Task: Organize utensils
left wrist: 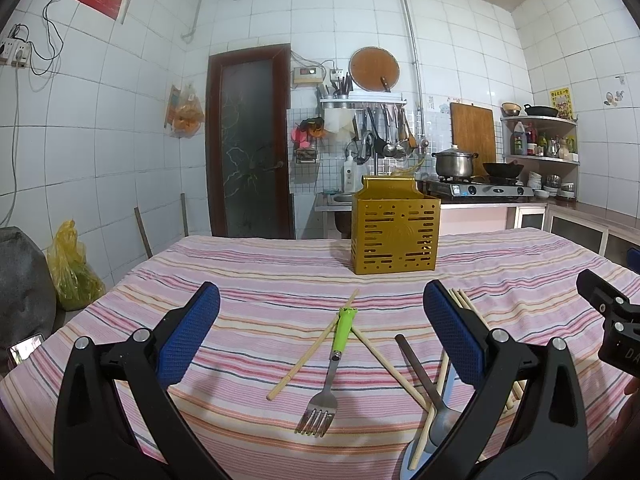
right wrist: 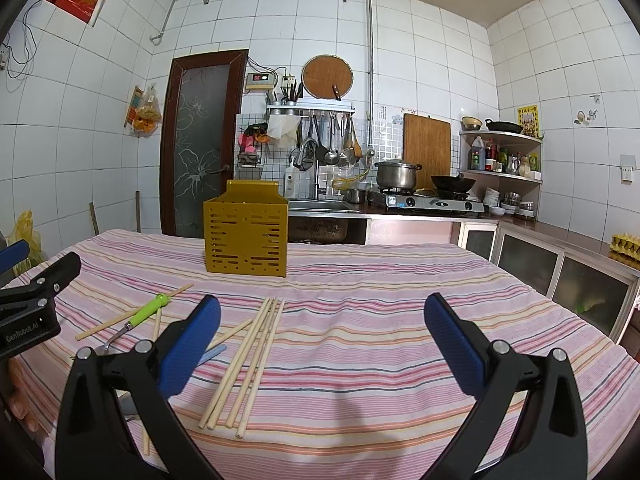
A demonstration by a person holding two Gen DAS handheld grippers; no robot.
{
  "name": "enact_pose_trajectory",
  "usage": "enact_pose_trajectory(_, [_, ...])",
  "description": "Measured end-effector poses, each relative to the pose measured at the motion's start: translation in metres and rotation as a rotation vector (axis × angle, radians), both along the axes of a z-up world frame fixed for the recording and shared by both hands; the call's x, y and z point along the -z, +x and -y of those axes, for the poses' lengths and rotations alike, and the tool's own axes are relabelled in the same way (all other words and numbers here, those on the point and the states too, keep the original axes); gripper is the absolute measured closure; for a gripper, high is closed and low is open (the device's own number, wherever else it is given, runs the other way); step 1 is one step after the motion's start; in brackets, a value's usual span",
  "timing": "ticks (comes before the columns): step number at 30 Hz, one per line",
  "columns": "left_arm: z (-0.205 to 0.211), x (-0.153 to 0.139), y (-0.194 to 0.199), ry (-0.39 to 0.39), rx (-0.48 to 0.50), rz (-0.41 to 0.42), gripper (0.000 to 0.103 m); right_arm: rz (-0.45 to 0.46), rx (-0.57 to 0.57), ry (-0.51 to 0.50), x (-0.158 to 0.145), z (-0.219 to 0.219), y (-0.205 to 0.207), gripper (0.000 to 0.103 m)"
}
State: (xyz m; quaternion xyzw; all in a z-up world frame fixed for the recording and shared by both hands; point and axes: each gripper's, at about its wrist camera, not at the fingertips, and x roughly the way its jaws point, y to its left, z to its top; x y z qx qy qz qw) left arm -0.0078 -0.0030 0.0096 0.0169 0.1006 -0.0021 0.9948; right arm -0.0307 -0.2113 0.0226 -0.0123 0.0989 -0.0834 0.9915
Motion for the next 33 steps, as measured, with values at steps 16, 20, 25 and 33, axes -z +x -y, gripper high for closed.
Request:
enact_pose_trajectory(16, [0.0009,-0.0031,0.0017,0.003,0.002,0.005,0.005,0.0,0.0,0.001,-0.0001,0.0004,-0.0007,0.004])
enact_pose_trajectory(20, [0.0012,-0.0031,0.0015,0.004,0.002,0.006,0.005,0.0,0.0,0.0,-0.0002,0.0007,-0.0006,0.004])
enact_pose_trajectory(25, [0.0014,-0.0039,0.0011,0.004,0.002,0.007,0.005,0.0,0.0,0.0,-0.0003,0.0009,-0.0003,0.004])
enact_pose_trajectory(33, [0.0018,-0.0044,0.0009,0.006,0.003,0.009,0.005,0.001,0.0,0.0,0.0001,0.0007,-0.0002,0.004])
